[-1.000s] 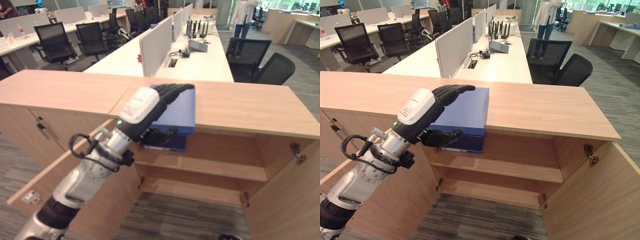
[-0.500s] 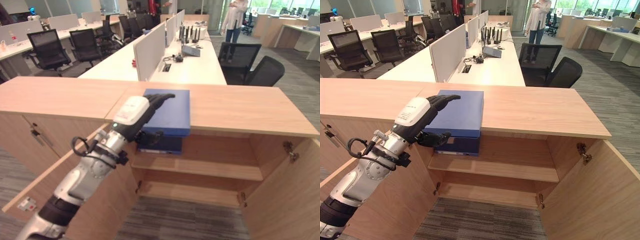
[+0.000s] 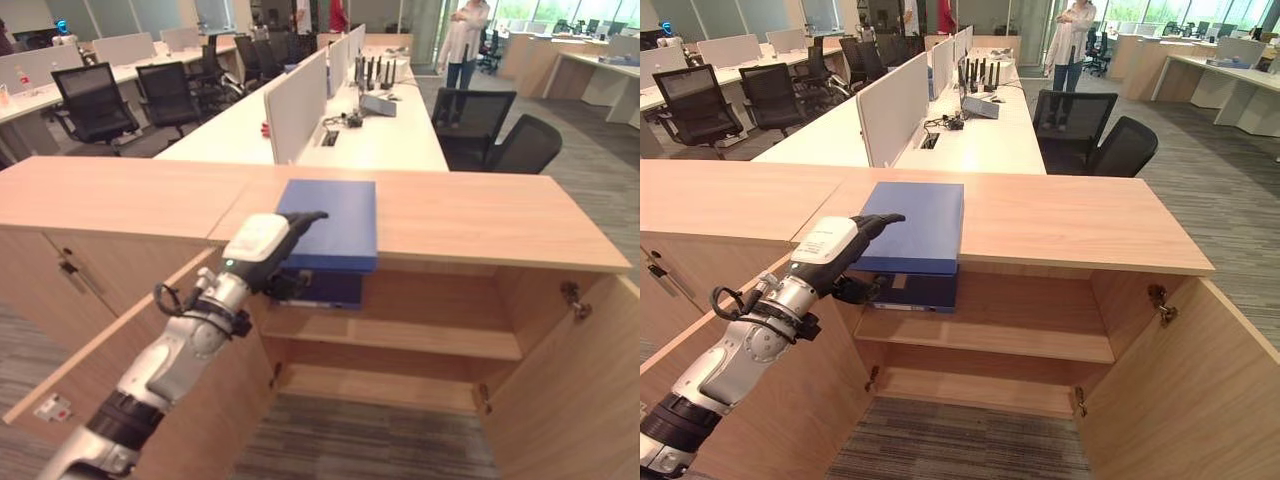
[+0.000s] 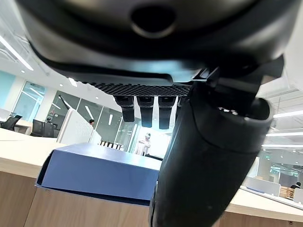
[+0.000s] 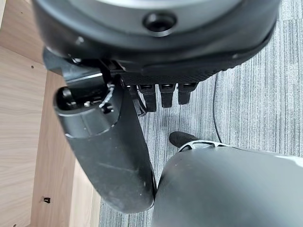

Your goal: Put the empty folder in the office cabinet

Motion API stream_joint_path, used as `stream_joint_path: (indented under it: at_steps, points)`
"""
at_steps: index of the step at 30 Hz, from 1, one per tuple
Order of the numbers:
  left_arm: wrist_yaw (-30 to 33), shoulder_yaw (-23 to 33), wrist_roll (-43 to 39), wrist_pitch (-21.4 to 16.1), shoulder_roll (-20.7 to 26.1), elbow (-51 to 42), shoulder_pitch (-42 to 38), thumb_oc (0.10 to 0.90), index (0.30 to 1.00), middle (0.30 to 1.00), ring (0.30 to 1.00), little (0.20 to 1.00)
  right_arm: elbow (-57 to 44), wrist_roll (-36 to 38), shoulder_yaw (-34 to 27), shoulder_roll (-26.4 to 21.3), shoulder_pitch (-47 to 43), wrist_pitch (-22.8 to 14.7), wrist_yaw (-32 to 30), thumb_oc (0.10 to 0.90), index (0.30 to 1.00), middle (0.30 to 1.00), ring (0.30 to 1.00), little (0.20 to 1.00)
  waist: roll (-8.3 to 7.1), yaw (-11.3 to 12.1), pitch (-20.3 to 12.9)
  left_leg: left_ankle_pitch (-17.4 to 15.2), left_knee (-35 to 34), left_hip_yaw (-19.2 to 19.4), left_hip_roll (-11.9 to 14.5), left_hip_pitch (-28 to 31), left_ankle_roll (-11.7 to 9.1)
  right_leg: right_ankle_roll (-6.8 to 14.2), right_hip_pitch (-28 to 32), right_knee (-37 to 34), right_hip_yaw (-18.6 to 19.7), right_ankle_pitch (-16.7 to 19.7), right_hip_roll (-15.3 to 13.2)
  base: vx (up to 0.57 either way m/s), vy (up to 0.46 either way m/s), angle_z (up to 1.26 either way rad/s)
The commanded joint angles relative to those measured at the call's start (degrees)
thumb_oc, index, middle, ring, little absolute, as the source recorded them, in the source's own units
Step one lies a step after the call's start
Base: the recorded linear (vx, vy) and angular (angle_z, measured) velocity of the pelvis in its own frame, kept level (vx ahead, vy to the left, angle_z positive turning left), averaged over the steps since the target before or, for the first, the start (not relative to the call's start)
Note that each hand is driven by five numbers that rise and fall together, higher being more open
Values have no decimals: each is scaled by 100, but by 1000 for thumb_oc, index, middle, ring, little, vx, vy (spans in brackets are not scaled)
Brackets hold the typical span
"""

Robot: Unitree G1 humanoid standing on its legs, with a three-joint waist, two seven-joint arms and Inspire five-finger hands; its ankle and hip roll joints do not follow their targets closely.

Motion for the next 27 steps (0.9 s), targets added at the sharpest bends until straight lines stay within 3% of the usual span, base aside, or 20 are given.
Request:
stream_joint_path:
  at_steps: [1, 5, 17, 27]
  points:
    - [356, 310, -14, -93, -84, -21, -1146, 800, 900, 900, 900, 900, 216, -204, 259, 37, -230, -3, 36, 800, 900, 900, 900, 900, -135, -60, 68, -704, -20, -114, -80, 357, -62, 515, 429, 46, 20, -497, -171, 0, 0, 0]
    - [402, 294, 86, -48, -72, 107, -1166, 800, 900, 900, 900, 900, 218, -218, 265, 31, -225, 4, 32, 800, 900, 900, 900, 900, -131, -75, 75, -707, -20, -105, -83, 362, -61, 516, 431, 46, 27, -497, -169, 0, 0, 0]
    - [950, -514, 2025, 55, 562, 609, -2017, 800, 900, 900, 900, 900, 164, -253, 351, -38, -167, -88, -102, 800, 900, 900, 900, 900, -124, -144, 71, -720, -20, -57, -94, 346, -55, 538, 398, 46, 70, -499, -136, 0, 2, -4]
    - [1405, -326, 2426, 277, 333, 857, -1809, 800, 900, 900, 900, 900, 205, -273, 306, -32, -135, -112, -212, 800, 900, 900, 900, 900, -147, -155, 57, -731, -20, -39, -101, 351, -39, 538, 388, 46, 95, -494, -135, 1, 1, -2]
